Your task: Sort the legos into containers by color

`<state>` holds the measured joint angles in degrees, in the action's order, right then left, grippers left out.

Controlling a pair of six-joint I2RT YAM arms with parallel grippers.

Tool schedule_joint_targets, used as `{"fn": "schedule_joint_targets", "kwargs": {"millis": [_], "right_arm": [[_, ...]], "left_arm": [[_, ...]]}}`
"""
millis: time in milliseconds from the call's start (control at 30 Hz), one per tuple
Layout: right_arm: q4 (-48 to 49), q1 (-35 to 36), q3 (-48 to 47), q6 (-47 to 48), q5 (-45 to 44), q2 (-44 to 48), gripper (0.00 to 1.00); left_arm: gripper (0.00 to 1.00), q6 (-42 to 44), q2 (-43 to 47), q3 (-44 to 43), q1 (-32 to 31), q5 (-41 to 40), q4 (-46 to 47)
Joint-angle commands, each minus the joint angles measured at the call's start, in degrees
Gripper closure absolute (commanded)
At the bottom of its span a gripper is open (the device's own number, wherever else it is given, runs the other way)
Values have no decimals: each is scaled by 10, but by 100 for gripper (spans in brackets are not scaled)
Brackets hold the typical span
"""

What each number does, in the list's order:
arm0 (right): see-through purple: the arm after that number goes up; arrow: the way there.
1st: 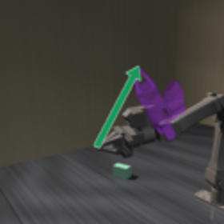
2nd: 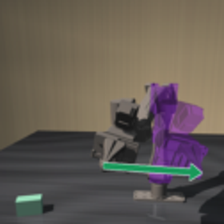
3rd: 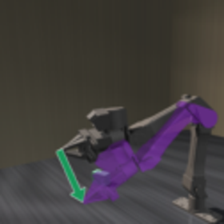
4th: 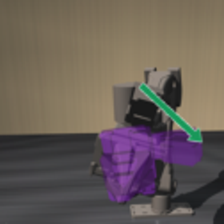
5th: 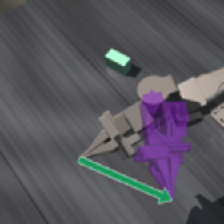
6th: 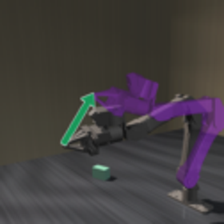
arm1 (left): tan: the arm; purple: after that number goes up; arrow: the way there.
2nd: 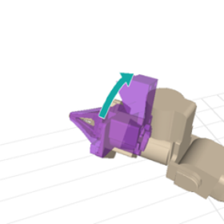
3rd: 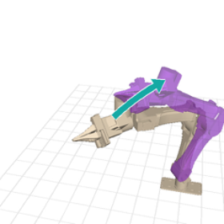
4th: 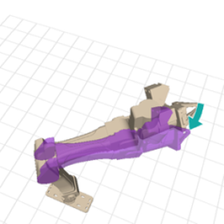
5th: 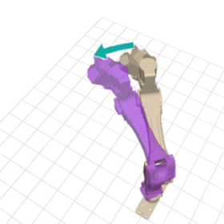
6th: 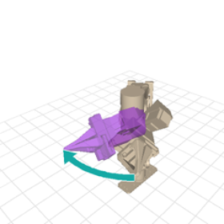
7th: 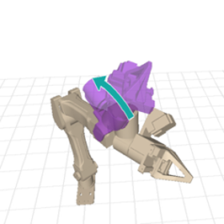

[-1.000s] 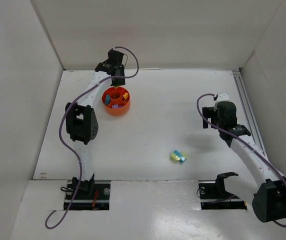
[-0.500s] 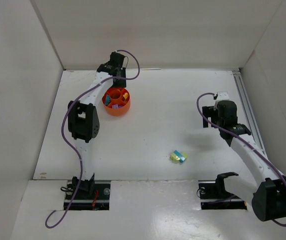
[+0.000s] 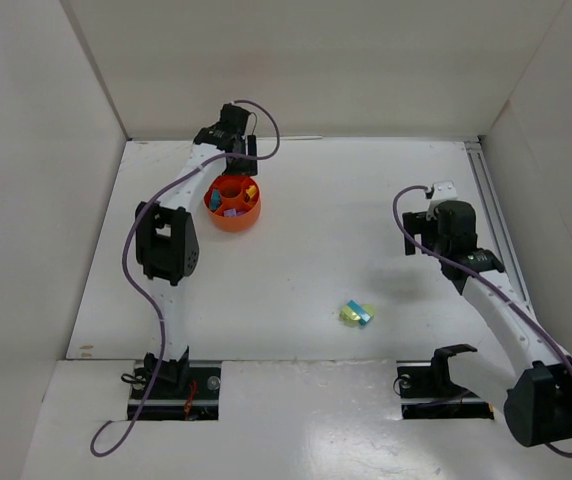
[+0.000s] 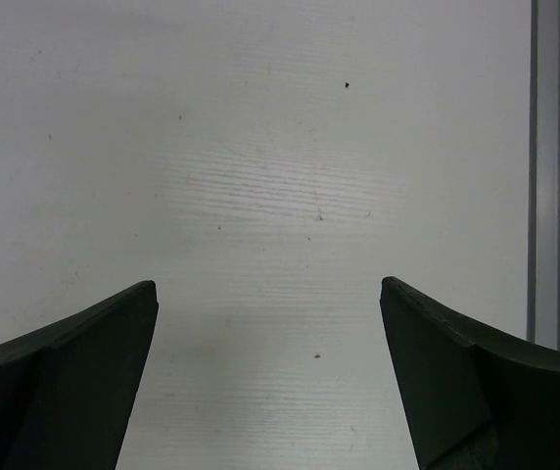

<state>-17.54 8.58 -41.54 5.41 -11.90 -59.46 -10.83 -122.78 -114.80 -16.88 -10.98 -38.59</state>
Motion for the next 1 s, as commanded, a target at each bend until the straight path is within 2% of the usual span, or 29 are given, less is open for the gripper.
{"fn": "schedule_joint_targets", "kwargs": {"millis": [0, 67, 133, 233, 367, 400, 600, 667, 800, 967], "right_arm": [[22, -4, -20, 11, 31, 37, 0], [6, -4, -20, 11, 62, 49, 0], [-8, -4, -14, 11, 89, 63, 0], [-33, -4, 7, 11, 155, 79, 0], [-94, -4, 15, -8, 157, 101, 0], [-107, -4, 15, -17, 134, 101, 0], [-181, -9, 9, -60, 65, 114, 0], [-189, -9, 3, -75, 60, 106, 0], [-189, -21, 15, -110, 60, 106, 0], [-189, -21, 21, -111, 60, 119, 0]], "left_arm": [[27, -7, 86, -33, 0, -8, -3], [20, -7, 106, -33, 0, 0, -3], [8, -14, 141, -17, 0, 7, 9], [1, -14, 197, 47, -31, 15, 31], [1, -19, 259, 141, -114, 7, 69], [1, -19, 270, 163, -156, 2, 77], [1, -73, 323, 366, -315, 13, 135], [1, -106, 323, 415, -385, -20, 135], [1, -190, 318, 467, -470, -33, 134], [1, -239, 300, 503, -555, -15, 207]]}}
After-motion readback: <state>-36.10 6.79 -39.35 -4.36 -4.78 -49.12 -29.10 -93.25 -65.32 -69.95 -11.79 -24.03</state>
